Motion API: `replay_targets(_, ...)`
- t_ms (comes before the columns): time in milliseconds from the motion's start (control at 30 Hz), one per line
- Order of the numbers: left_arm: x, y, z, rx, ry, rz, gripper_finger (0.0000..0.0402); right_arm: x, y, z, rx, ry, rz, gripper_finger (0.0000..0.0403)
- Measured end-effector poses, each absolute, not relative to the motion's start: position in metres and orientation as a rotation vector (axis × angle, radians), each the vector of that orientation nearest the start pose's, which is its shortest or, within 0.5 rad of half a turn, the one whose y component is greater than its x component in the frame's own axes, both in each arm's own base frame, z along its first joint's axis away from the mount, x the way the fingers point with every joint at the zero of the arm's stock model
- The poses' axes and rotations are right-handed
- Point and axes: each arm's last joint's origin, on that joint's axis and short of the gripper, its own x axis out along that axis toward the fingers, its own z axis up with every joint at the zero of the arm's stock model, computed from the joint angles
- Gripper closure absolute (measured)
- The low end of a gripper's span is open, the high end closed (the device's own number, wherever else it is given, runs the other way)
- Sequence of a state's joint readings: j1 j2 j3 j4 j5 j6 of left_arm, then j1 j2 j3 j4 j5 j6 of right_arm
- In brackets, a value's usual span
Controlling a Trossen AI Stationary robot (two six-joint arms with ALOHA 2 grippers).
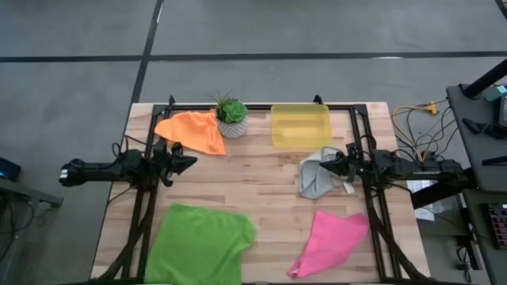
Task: Fold microfiber towels
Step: Fold the gray microfiber cloth
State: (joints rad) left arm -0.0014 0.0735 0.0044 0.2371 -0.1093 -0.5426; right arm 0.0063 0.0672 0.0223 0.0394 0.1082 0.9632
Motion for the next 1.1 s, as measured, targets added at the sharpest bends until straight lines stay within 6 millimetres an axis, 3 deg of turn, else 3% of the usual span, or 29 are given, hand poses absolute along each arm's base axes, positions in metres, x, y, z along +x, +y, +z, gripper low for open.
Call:
replay_targets(167,0.100,0.003,0.182,-0.499,-0.196,0.065,0.0402,0.100,-0.005,0.171,1.252,-0.123,-0.153,0.0385)
replay_targets(400,0.096,0.003,0.199,-0.505,-0.372,0.023,0.0402,0.100,-0.006,0.182,1.364,-0.258,-0.111,0.0385)
replay_targets(533,0.086,0.004,0.219,-0.513,-0.609,-0.006,0.0402,0.095,-0.010,0.203,1.249,-0.522,-0.098,0.0385)
replay_targets(700,0.066,0.004,0.241,-0.519,-0.910,-0.079,0.0402,0.084,-0.012,0.228,0.916,-0.788,-0.162,0.0385)
replay_targets(833,0.056,0.009,0.248,-0.444,-1.032,0.127,0.0402,0.075,-0.014,0.247,0.856,-0.950,-0.204,0.0385)
replay_targets(967,0.051,0.013,0.264,-0.471,-1.056,0.306,0.0402,0.080,-0.013,0.280,0.820,-0.918,-0.165,0.0385)
replay_targets(1100,0.063,0.014,0.277,-0.448,-0.910,0.364,0.0402,0.097,-0.011,0.320,0.696,-0.736,-0.186,0.0385)
